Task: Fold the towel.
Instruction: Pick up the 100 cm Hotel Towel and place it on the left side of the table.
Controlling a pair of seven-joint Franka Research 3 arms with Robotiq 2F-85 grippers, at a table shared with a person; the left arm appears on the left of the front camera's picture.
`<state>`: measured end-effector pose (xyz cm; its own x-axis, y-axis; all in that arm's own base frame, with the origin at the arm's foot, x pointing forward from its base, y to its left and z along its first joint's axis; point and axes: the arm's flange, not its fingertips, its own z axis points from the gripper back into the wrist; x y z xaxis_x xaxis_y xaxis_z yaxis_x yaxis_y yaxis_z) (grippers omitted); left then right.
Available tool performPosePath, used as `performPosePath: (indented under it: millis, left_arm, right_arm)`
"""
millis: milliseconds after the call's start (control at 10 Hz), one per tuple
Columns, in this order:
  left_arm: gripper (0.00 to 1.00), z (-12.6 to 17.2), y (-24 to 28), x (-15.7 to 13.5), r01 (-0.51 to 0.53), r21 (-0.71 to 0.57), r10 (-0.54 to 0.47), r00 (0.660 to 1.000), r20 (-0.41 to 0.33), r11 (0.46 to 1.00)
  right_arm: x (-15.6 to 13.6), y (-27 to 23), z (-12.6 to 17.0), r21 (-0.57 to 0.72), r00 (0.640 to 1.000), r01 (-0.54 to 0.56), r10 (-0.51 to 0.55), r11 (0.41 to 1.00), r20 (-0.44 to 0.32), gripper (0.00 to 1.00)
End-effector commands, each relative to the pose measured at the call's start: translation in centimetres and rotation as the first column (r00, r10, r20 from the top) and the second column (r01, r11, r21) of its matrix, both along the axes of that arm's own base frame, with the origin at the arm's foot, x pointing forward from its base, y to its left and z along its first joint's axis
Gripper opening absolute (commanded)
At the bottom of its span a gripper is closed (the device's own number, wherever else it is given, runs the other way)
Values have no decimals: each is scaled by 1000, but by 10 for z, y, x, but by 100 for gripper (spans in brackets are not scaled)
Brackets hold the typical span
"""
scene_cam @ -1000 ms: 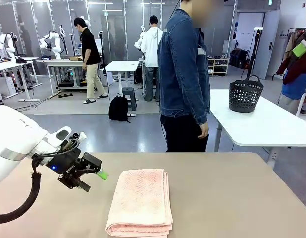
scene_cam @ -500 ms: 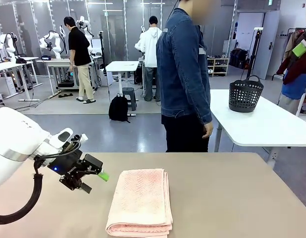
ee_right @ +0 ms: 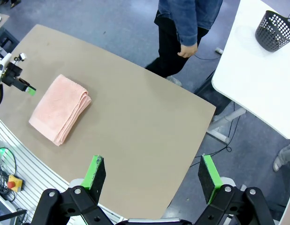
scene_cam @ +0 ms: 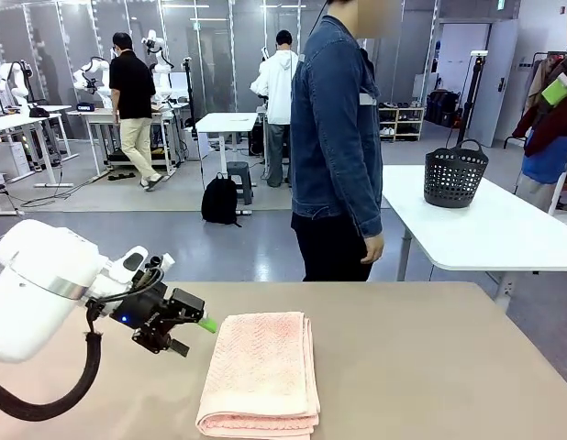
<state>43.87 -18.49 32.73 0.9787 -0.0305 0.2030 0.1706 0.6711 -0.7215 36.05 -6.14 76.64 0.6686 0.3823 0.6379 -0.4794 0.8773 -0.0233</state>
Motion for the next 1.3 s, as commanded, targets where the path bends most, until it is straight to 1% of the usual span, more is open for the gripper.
performPosePath:
  millis: [0, 100, 200, 400, 500, 600, 700, 800, 900, 1000, 1100, 1200]
  left_arm:
    - [100, -24, -19, 7, 9, 1, -9, 999, 44, 1000]
    - [100, -30, -24, 7, 2, 4, -2, 999, 54, 1000]
    - [100, -35, -27, 7, -11, -21, 12, 998, 54, 1000]
    - [100, -48, -35, 0, -24, -42, 26, 999, 41, 999]
    - [100, -52, -38, -1, -7, -75, 9, 1000, 25, 997]
    - [100, -56, -41, -1, 3, -72, -2, 1000, 19, 997]
    - [100, -59, -45, -2, 25, -82, -23, 1000, 20, 996]
    - [100, -57, -45, -5, 39, -123, -34, 999, 37, 992]
    - [53, -56, -41, -7, 31, -142, -24, 999, 48, 989]
    - [40, -57, -37, -9, 16, -129, -8, 998, 69, 992]
    - [0, -58, -35, -11, 28, -149, -17, 997, 79, 988]
    - [0, -59, -32, -11, 30, -146, -18, 997, 78, 989]
  right_arm:
    - [1, -1, 0, -10, 1000, -5, 5, 1000, 1, 100]
    - [1, -1, 0, -10, 1000, -5, 5, 1000, 1, 100]
    - [1, -1, 0, -10, 1000, -5, 5, 1000, 1, 100]
    - [1, -1, 0, -10, 1000, -5, 5, 1000, 1, 100]
    - [1, -1, 0, -10, 1000, -5, 5, 1000, 1, 100]
    - [1, -1, 0, -10, 1000, -5, 5, 1000, 1, 100]
    - [1, -1, 0, -10, 1000, -5, 5, 1000, 1, 100]
    - [1, -1, 0, -10, 1000, -5, 5, 1000, 1, 100]
    - [1, -1, 0, -10, 1000, -5, 5, 1000, 1, 100]
    - [1, -1, 0, -10, 1000, -5, 5, 1000, 1, 100]
    - [1, -1, 0, -10, 1000, -5, 5, 1000, 1, 100]
    - [1, -1, 0, -10, 1000, -5, 5, 1000, 1, 100]
